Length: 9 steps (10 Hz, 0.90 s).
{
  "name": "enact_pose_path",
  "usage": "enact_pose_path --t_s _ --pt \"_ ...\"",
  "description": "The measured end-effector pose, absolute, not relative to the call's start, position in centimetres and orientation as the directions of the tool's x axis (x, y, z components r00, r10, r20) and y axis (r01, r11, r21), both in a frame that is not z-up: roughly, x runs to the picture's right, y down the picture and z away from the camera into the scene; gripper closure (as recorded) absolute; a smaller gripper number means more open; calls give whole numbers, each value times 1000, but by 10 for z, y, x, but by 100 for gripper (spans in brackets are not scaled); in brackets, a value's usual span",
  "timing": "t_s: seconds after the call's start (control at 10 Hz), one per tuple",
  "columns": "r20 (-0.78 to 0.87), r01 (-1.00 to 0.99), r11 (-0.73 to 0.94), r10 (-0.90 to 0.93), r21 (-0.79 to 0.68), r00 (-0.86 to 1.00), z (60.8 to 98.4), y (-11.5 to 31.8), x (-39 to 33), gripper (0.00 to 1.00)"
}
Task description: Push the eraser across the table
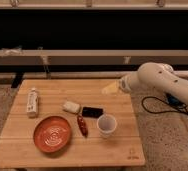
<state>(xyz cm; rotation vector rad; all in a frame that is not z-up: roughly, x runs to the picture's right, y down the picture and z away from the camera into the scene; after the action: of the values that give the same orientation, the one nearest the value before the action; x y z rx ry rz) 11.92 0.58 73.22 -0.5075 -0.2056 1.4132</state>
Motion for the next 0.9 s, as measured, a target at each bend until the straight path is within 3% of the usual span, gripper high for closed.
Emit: enact_pose_path --t_s 0.5,0.7,0.9 --pt "-163 -890 84 971 -449 174 732 6 120 20" --pt "-167 -875 161 951 -456 262 734 8 99 20" --pt "-178 -849 239 917 -471 356 739 16 62 30"
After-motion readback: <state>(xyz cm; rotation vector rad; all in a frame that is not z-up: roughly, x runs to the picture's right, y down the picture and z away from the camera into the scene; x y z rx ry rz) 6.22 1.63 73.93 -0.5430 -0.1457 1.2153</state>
